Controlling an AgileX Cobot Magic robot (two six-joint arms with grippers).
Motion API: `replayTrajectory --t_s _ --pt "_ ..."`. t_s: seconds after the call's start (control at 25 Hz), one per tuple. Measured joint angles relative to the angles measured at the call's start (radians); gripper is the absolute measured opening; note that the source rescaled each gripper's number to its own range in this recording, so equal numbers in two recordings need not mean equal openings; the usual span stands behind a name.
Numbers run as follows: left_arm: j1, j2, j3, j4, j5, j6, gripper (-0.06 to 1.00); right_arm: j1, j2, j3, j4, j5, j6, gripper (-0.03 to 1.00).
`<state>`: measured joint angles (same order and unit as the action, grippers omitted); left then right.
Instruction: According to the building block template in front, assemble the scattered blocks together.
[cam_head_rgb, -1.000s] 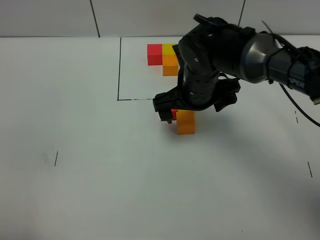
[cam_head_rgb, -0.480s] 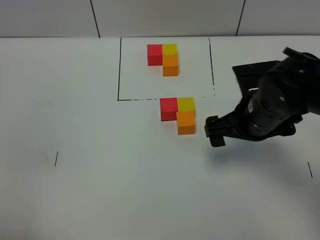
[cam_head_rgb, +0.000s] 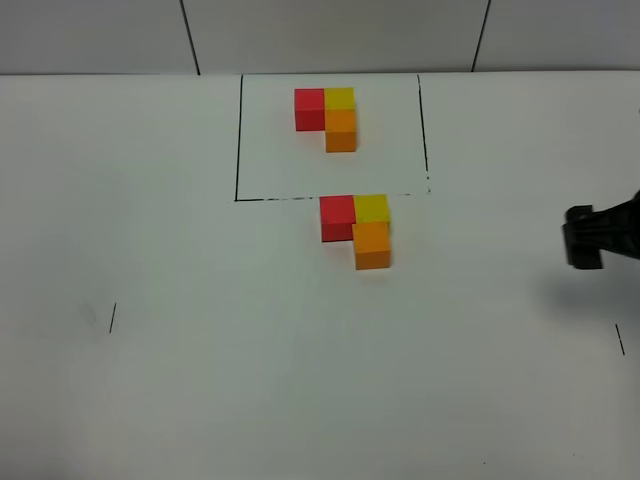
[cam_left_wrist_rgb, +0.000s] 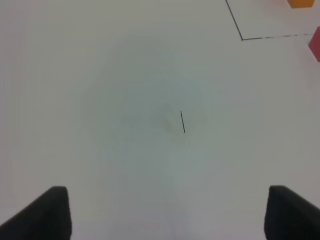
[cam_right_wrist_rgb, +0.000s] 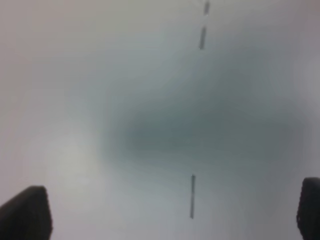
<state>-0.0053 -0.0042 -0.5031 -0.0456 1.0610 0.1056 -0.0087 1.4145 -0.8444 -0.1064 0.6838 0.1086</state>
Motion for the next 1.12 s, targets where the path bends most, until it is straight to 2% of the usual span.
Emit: replayTrajectory --t_s 0.16,0.28,0.52,0.8,1.12 --pt "0.000 0.000 0.000 0.000 0.000 0.000 0.74 -0.064 -0.073 0.027 0.019 0.018 -0.030 1.00" --pt "0.000 0.000 0.000 0.000 0.000 0.000 0.74 -0.065 -0.165 0.030 0.026 0.069 -0.033 1.00" --pt "0.000 0.000 0.000 0.000 0.000 0.000 0.74 -0.065 -0.384 0.048 0.028 0.244 -0.034 1.00" --pt "0.000 0.000 0.000 0.000 0.000 0.000 0.74 -0.065 -0.714 0.179 0.053 0.335 -0.041 1.00" --pt "0.000 0.000 0.000 0.000 0.000 0.000 0.74 0.005 -0.984 0.264 0.081 0.395 -0.049 1.00"
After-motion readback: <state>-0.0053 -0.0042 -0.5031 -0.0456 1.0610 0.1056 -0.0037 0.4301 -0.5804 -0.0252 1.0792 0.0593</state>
